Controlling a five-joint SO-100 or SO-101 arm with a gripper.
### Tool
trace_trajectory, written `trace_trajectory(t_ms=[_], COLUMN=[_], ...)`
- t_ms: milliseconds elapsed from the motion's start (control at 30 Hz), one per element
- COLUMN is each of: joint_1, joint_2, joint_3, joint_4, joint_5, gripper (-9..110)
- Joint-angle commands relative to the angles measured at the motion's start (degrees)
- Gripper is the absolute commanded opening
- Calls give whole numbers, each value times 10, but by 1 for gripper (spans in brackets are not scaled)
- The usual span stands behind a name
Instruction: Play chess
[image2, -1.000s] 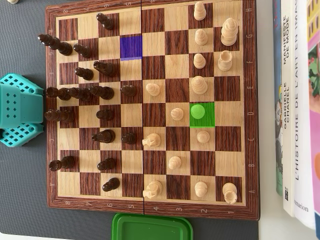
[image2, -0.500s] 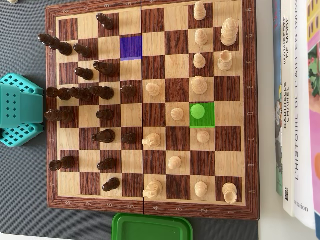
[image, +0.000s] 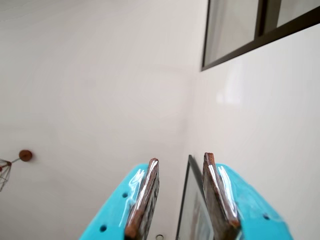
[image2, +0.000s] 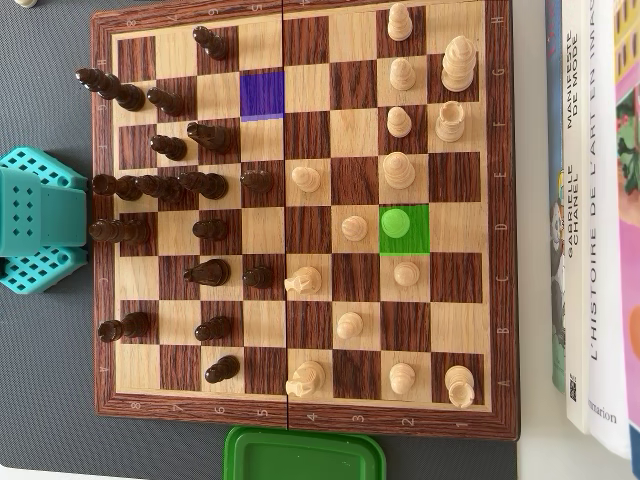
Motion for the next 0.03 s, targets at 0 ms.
trace_trajectory(t_ms=[0], joint_1=[-2], joint_2=[-4], joint_3=[11], joint_4=[-1], joint_5=[4], gripper=[14])
